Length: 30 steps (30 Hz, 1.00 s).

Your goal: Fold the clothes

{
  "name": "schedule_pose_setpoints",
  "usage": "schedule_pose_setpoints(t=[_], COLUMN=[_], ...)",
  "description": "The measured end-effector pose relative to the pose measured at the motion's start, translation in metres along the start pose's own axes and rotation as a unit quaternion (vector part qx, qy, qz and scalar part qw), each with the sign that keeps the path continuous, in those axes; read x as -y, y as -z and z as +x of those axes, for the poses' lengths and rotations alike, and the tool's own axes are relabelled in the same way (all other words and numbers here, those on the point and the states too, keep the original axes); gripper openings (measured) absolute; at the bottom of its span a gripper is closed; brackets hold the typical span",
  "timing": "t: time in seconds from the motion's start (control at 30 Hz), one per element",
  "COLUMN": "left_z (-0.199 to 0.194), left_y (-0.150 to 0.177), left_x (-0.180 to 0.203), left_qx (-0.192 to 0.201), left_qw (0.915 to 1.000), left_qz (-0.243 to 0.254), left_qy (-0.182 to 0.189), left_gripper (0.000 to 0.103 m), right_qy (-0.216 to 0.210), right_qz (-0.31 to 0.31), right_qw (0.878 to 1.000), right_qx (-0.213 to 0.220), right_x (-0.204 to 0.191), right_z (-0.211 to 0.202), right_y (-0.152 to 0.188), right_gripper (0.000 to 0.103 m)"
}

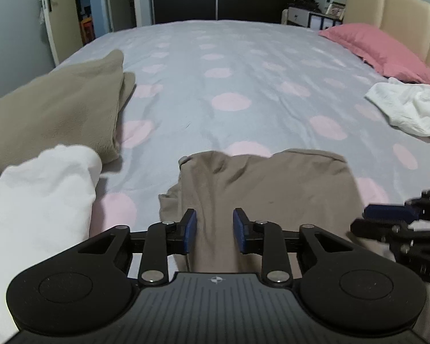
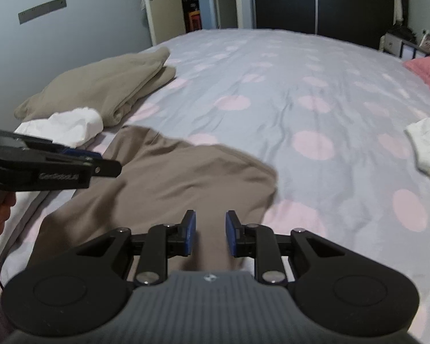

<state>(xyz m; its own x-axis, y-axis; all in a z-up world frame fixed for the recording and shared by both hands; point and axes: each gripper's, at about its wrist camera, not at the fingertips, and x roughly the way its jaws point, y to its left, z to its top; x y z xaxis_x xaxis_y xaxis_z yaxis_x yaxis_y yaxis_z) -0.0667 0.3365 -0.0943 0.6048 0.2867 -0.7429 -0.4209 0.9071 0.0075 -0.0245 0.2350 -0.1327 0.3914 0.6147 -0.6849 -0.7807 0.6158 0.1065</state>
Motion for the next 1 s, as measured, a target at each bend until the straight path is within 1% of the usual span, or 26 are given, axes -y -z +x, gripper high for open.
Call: schedule_pose_setpoints(t=[0.1,0.23,0.33,0.37,0.4,0.43,0.47,0.5,0.53,0.57,0.6,0.7,0.8,0.87,1.0], left_z=[0.012,0.021,0.018,0.015,0.012,0.009,0.005,0.003,0.002,0.002,0.004,0.014,0.022,0.024,0.030], left_y=[0.003,0.006,0.005,0.004,0.004,0.004,0.004,0.004,0.005,0.007,0.009,0.014,0.020,0.020,0.019], left_x=[-0.010,-0.019,-0.026,-0.028,-0.030,-0.031,-0.033,-0.034,-0.035,-0.036,-0.038,-0.047,-0.053,-0.052,-0.045], left_qx=[-0.021,-0.037,-0.038,-0.036,-0.033,-0.028,-0.022,-0.018,-0.014,-0.016,-0.019,-0.039,-0.048,-0.046,-0.048], left_qw=[0.9995,0.9985,0.9973,0.9968,0.9961,0.9960,0.9959,0.9960,0.9960,0.9952,0.9937,0.9861,0.9805,0.9800,0.9830], left_qz=[-0.019,-0.033,-0.054,-0.062,-0.069,-0.073,-0.077,-0.081,-0.086,-0.096,-0.110,-0.159,-0.186,-0.188,-0.171], left_qy=[-0.013,-0.023,-0.030,-0.037,-0.042,-0.043,-0.043,-0.032,-0.020,-0.006,0.005,0.031,0.042,0.046,0.047], left_gripper=[0.023,0.024,0.030,0.033,0.036,0.039,0.044,0.051,0.056,0.061,0.062,0.062,0.063,0.065,0.069], right_qy=[-0.003,-0.010,-0.008,-0.004,0.001,0.007,0.010,0.011,0.006,-0.003,-0.013,-0.025,-0.028,-0.028,-0.028], right_qz=[0.003,0.012,0.020,0.028,0.035,0.045,0.056,0.067,0.081,0.098,0.115,0.165,0.189,0.195,0.199], right_qw=[1.000,0.999,0.999,0.999,0.999,0.999,0.998,0.998,0.997,0.995,0.993,0.986,0.981,0.980,0.980], right_qx=[-0.016,-0.029,-0.024,-0.019,-0.014,-0.007,-0.001,0.004,0.008,0.009,0.010,-0.001,-0.002,-0.001,0.001], right_x=[0.001,0.007,0.011,0.012,0.014,0.016,0.019,0.023,0.027,0.032,0.036,0.048,0.054,0.053,0.053], right_z=[0.012,0.021,0.018,0.015,0.012,0.008,0.006,0.004,0.003,0.003,0.004,0.009,0.015,0.019,0.026], right_y=[0.005,0.009,0.008,0.007,0.007,0.006,0.006,0.006,0.007,0.009,0.012,0.020,0.028,0.027,0.025], right_gripper=[0.026,0.026,0.028,0.032,0.039,0.042,0.046,0.051,0.053,0.059,0.065,0.066,0.066,0.066,0.067])
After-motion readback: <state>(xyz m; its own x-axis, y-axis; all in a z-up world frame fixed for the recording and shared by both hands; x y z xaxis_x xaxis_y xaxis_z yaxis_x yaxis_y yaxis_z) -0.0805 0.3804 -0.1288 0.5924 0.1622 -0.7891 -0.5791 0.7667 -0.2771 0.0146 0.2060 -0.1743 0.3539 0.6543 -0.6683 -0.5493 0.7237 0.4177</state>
